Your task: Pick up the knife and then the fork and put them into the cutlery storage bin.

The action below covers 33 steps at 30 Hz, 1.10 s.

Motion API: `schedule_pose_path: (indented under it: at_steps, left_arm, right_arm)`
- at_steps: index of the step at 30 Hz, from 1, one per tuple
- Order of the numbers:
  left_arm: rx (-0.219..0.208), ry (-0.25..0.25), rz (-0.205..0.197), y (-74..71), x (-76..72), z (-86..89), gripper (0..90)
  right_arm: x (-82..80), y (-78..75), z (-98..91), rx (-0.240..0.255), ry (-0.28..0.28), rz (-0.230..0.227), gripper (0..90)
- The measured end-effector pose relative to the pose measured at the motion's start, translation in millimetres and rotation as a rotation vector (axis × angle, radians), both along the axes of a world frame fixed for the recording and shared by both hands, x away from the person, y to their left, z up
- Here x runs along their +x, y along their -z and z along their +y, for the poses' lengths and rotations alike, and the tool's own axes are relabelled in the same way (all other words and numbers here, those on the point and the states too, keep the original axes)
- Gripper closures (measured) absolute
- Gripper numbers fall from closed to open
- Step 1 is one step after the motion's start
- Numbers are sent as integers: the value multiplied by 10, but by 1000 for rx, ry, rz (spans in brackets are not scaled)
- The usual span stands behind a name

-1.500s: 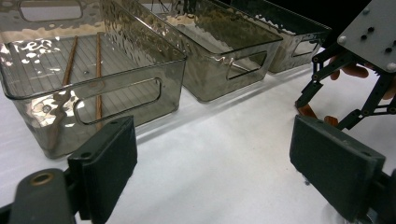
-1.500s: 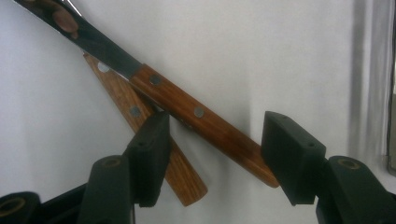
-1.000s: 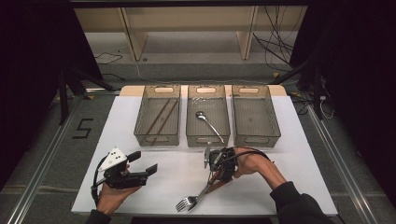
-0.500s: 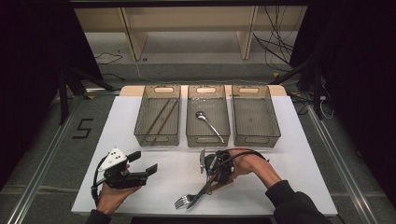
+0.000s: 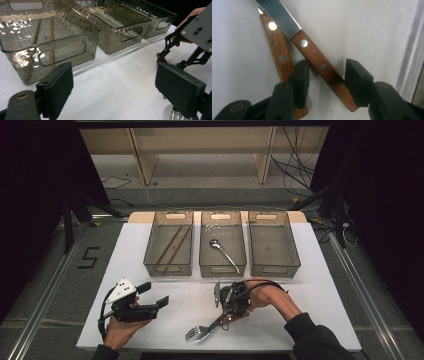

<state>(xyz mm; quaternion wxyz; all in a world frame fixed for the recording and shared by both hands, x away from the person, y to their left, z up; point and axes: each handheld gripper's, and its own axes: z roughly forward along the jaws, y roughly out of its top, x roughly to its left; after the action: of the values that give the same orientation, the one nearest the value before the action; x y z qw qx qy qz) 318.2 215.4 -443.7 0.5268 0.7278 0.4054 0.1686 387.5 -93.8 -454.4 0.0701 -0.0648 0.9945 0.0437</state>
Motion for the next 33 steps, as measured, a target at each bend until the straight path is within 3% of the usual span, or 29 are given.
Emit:
schedule_pose_path:
  at_steps: [3, 10, 13, 28, 33]
  left_arm:
    - [1, 0, 0, 0, -1, 0, 146]
    - [1, 0, 0, 0, -1, 0, 146]
    - [2, 0, 0, -1, -2, -2, 146]
    - [-4, -4, 0, -2, -1, 4, 146]
    - [-4, -6, -1, -3, -3, 8, 146]
  right_arm:
    - [-8, 2, -1, 8, -11, -16, 632]
    - [-7, 0, -3, 19, -24, -23, 664]
    - [22, 5, 1, 13, -7, -19, 751]
    - [39, -23, 1, 32, 2, -27, 767]
    - [37, -86, -17, 88, 30, -36, 768]
